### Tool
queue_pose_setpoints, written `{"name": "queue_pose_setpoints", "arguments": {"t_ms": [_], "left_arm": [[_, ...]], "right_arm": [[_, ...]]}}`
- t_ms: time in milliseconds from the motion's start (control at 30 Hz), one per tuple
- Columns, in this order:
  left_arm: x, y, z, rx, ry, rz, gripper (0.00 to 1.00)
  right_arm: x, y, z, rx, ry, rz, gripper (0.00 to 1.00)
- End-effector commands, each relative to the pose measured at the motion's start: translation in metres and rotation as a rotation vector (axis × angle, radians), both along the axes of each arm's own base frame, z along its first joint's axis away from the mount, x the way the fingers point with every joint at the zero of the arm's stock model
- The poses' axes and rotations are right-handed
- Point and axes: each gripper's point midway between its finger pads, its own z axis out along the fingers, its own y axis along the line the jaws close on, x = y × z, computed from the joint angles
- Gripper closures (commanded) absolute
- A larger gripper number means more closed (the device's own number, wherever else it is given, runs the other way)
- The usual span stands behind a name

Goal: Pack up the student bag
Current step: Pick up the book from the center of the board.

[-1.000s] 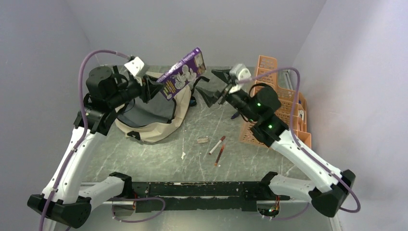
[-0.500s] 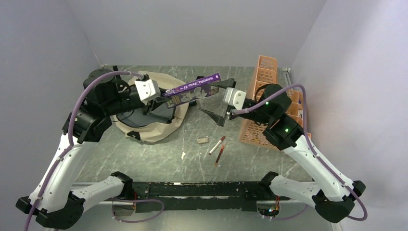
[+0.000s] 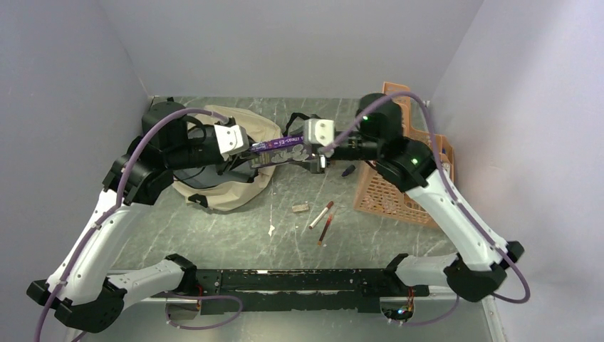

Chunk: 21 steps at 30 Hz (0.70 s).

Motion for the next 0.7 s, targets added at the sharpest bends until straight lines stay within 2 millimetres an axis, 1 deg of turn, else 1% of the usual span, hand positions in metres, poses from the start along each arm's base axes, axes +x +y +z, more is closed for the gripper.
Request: {"name": "queue_pose_setpoints", "arguments": {"t_ms": [0,67,167,267,333,533,567,600,633,667], "left_arm": [[-0.005,-0.006,0.018,-0.03,-0.095,-0.053,0.95],[-0.003,-0.006,0.013,-0.016,-0.093,-0.045,0.95],[0.003,-0.007,-0.002,0.027,-0.08,-0.026,0.95],[0.004,-0.011,-0.01,0.051,-0.067,-0.035,0.95],[0.005,-0.013,-0.01,0.051,-0.07,-0.04,0.95],[0.007,-0.012,-0.008,0.043,-0.084,-0.022,0.95],[0.007,-0.012,-0.007,0.039,-0.086,-0.018,0.95],[0.006,-0.012,-0.006,0.033,-0.088,-0.016,0.95],[0.005,-0.012,-0.005,0.026,-0.091,-0.016,0.94],[0.004,-0.012,-0.003,0.019,-0.092,-0.016,0.91]], "right_arm": [[0.009,0.002,-0.031,-0.125,0.1,-0.014,0.37],[0.017,0.006,-0.036,-0.143,0.106,-0.034,0.37],[0.025,0.009,-0.043,-0.168,0.108,-0.057,0.38],[0.031,0.012,-0.058,-0.212,0.129,-0.066,0.39],[0.031,0.013,-0.069,-0.248,0.15,-0.057,0.43],[0.033,0.014,-0.085,-0.275,0.156,-0.049,0.71],[0.034,0.014,-0.086,-0.276,0.148,-0.051,0.77],[0.034,0.014,-0.087,-0.275,0.138,-0.049,0.84],[0.034,0.013,-0.086,-0.273,0.123,-0.046,0.96],[0.034,0.012,-0.085,-0.265,0.105,-0.045,1.0]]}}
